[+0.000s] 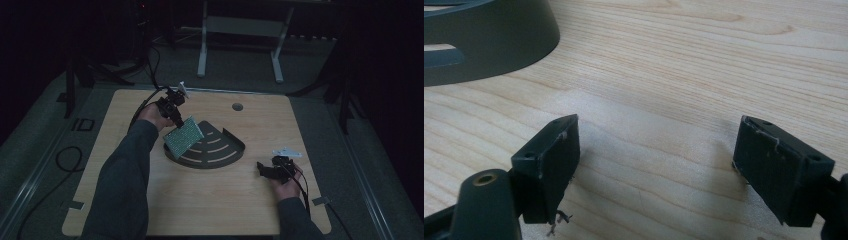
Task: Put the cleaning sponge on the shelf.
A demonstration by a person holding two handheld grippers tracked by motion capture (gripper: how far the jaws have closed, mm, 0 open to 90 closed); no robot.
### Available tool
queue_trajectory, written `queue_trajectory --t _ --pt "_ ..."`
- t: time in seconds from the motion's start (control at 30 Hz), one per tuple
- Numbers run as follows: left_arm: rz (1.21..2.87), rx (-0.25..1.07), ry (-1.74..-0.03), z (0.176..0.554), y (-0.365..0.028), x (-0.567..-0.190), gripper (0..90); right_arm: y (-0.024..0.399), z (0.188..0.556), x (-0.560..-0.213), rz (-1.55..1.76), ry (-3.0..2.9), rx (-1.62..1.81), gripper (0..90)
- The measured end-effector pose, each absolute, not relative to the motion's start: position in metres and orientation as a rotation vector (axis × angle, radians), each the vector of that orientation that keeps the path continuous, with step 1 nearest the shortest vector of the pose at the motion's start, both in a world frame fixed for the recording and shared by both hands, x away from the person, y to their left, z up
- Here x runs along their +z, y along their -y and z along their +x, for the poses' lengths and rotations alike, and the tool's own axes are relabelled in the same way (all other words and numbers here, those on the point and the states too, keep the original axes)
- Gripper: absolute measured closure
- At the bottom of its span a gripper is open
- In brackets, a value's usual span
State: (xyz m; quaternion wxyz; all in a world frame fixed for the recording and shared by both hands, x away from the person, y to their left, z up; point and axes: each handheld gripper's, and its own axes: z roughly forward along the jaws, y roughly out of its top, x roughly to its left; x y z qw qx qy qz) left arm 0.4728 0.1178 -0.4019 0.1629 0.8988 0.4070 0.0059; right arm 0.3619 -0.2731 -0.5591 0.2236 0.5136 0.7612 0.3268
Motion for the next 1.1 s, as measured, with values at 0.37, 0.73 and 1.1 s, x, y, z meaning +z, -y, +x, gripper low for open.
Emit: queue_trajectory --t 0.37,0.73,1.1 --pt "2.544 0.013 -1.18 0.479 -0.116 -0.407 90.0 0.273 0.362 -0.559 1.418 -2.101 0.902 18.2" --pt "2.533 0.013 -1.202 0.487 -0.113 -0.416 90.0 0.273 0.362 -0.559 1.418 -2.101 0.903 18.2" --pt "2.533 0.021 -1.219 0.492 -0.109 -0.427 90.0 0.273 0.362 -0.559 1.416 -2.102 0.902 18.2"
